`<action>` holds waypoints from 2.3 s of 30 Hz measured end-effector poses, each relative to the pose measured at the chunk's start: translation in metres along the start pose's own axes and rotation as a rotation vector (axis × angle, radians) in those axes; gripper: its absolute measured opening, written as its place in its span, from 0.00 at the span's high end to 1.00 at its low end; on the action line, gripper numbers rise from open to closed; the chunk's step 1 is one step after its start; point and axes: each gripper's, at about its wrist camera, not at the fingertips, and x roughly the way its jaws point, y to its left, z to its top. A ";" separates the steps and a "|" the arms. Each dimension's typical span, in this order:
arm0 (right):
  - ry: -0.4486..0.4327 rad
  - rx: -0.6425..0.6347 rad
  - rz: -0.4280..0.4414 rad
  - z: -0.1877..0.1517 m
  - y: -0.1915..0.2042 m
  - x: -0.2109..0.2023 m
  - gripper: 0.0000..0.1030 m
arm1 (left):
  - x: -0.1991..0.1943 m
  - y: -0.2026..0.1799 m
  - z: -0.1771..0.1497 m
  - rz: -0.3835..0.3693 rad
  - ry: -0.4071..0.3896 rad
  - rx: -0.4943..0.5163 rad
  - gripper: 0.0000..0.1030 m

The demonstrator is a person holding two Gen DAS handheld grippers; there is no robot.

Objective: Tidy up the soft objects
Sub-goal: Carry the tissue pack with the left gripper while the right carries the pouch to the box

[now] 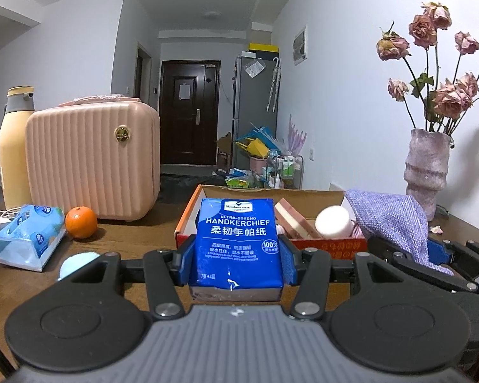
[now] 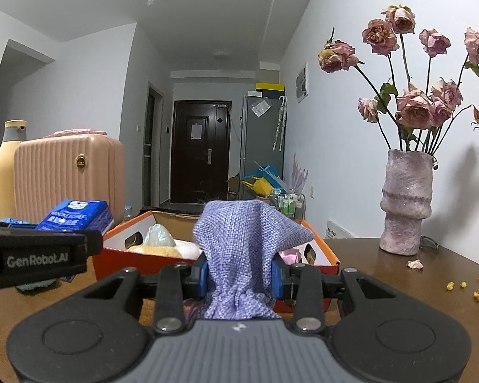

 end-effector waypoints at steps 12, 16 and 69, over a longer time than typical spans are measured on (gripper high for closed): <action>-0.016 0.006 0.007 0.008 -0.002 0.031 0.66 | 0.031 -0.001 0.011 0.005 -0.011 -0.026 0.49; -0.022 0.011 0.006 0.011 -0.003 0.041 0.66 | 0.042 -0.001 0.014 0.009 -0.009 -0.036 0.49; 0.022 0.034 -0.019 0.039 -0.016 0.185 0.63 | 0.180 -0.015 0.047 0.048 -0.006 -0.029 0.48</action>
